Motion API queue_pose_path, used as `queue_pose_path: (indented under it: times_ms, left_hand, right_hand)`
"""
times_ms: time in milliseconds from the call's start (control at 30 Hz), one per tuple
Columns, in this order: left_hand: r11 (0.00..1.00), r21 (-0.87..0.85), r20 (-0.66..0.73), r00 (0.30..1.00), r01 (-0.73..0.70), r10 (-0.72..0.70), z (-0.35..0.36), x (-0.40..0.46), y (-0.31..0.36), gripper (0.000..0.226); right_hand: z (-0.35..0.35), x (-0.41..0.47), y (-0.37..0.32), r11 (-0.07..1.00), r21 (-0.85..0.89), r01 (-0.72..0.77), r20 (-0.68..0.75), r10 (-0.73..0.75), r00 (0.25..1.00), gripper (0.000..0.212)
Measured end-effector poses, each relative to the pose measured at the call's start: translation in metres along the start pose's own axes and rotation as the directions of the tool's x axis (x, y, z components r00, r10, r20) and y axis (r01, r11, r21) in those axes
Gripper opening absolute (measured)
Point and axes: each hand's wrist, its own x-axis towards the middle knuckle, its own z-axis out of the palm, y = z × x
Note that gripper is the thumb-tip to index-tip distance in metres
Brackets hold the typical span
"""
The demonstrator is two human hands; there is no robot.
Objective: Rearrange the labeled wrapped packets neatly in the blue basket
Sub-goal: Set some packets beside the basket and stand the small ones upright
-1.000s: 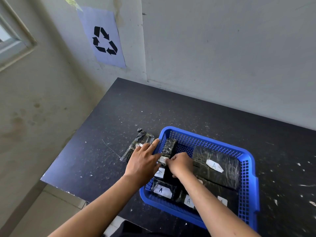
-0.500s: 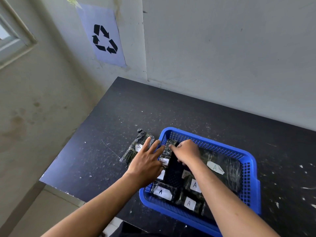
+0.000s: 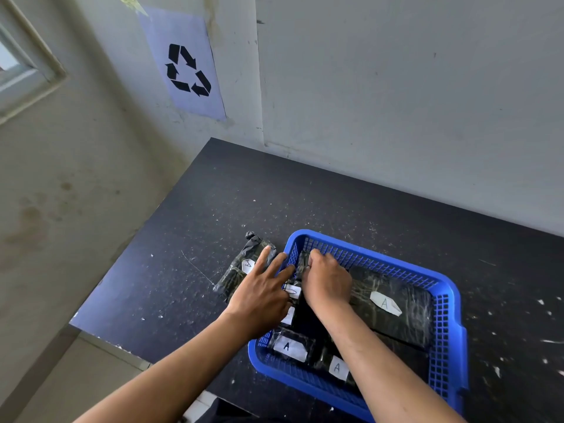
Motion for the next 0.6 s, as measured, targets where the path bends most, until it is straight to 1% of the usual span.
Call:
queue_pose_path:
  times_ms: [33,100,167,233,333,400,433,467,500,533,567,600]
  left_hand:
    - [1.0,0.006,0.005,1.0,0.0,0.0,-0.001,0.0,0.0,0.039]
    - [1.0,0.007,0.009,1.0,0.001,-0.001,0.0,0.0,0.001,0.038]
    - [1.0,0.006,0.02,1.0,0.009,-0.009,0.001,0.001,0.001,0.038]
    - [1.0,0.009,0.026,0.999,0.02,-0.02,0.001,0.001,0.001,0.038]
    - [1.0,-0.015,0.003,1.0,0.021,-0.021,0.002,0.001,0.002,0.037]
    - [1.0,-0.025,-0.018,1.0,0.017,-0.017,0.003,0.001,0.003,0.036]
    - [0.999,-0.027,-0.023,1.0,0.017,-0.018,0.004,0.001,0.004,0.036]
    - [0.999,-0.034,-0.023,1.0,0.021,-0.021,0.004,0.001,0.004,0.036]
    - [0.998,-0.056,-0.028,0.999,0.031,-0.033,0.004,0.002,0.005,0.035]
    - [0.994,-0.1,-0.047,0.997,0.052,-0.057,0.002,0.003,0.005,0.034]
    - [0.983,-0.165,-0.078,0.992,0.081,-0.095,-0.002,0.004,0.006,0.034]
    - [0.964,-0.242,-0.119,0.982,0.112,-0.144,-0.008,0.006,0.007,0.039]
  right_hand:
    - [0.0,0.0,-0.001,1.0,-0.002,-0.005,0.0,0.005,1.0,0.013]
    - [0.0,0.002,0.001,0.999,0.0,-0.038,0.001,0.038,0.999,0.035]
    - [0.0,0.006,0.004,0.997,0.011,-0.071,0.008,0.071,0.997,0.047]
    - [-0.001,0.012,0.008,0.992,0.059,-0.11,0.034,0.108,0.994,0.047]
    - [-0.008,0.013,0.019,0.964,0.19,-0.188,0.06,0.18,0.982,0.035]
    - [-0.016,0.008,0.031,0.921,0.307,-0.239,0.072,0.228,0.971,0.028]
    - [-0.023,0.004,0.039,0.881,0.394,-0.263,0.087,0.249,0.964,0.026]
    - [-0.031,0.001,0.046,0.805,0.515,-0.295,0.124,0.271,0.955,0.024]
    - [-0.04,-0.002,0.053,0.683,0.649,-0.336,0.189,0.282,0.94,0.023]
    - [-0.049,-0.005,0.06,0.527,0.76,-0.381,0.278,0.268,0.923,0.022]
    - [-0.058,-0.01,0.065,0.387,0.822,-0.419,0.355,0.228,0.907,0.021]
    - [-0.066,-0.015,0.069,0.296,0.847,-0.442,0.404,0.181,0.896,0.021]
